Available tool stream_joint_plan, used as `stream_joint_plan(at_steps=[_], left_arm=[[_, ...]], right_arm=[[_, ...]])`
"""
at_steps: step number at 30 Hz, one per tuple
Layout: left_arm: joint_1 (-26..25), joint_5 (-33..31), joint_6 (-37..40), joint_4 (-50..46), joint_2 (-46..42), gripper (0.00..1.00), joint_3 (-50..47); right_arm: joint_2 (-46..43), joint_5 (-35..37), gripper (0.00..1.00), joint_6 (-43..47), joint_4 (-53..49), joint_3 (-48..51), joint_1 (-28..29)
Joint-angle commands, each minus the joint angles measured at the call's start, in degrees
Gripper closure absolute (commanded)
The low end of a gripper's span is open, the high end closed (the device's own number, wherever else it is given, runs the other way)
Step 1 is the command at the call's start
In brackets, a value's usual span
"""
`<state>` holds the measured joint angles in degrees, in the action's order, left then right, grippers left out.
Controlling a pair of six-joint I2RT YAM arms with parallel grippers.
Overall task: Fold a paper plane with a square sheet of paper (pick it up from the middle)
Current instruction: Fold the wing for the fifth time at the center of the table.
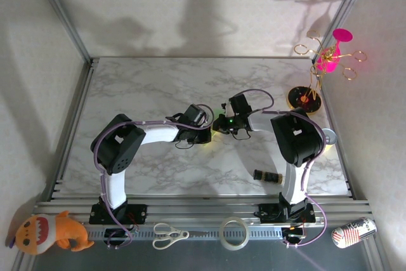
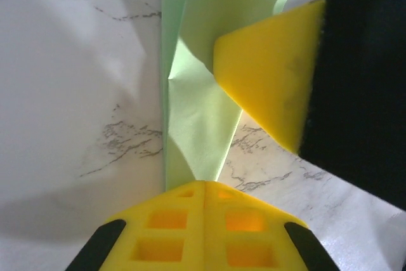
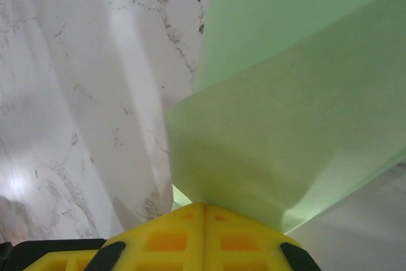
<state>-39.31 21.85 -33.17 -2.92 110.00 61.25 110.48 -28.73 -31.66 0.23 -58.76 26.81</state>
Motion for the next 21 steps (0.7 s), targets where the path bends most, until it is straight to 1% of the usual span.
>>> stream_joint_plan(at_steps=[1,6,13,21], left_arm=[[-0.5,-2.6,1.5,-6.7,2.1,1.00,-2.0],[-0.5,-2.5,1.8,-7.1,2.2,1.00,-2.6],[-0.5,-2.6,2.4,-8.0,2.5,1.00,-3.1],[-0.5,-2.6,2.8,-8.1,2.9,1.00,-4.3]], right_arm=[[2.5,0.3,0.97,4.0,-2.3,-3.6,-3.1],[5.1,-0.8,0.96,6.7,-3.7,-6.3,-6.2],[8.1,0.1,0.96,9.2,-5.7,-10.2,-9.0],[10.9,1.7,0.96,10.0,-6.7,-13.6,-12.4]])
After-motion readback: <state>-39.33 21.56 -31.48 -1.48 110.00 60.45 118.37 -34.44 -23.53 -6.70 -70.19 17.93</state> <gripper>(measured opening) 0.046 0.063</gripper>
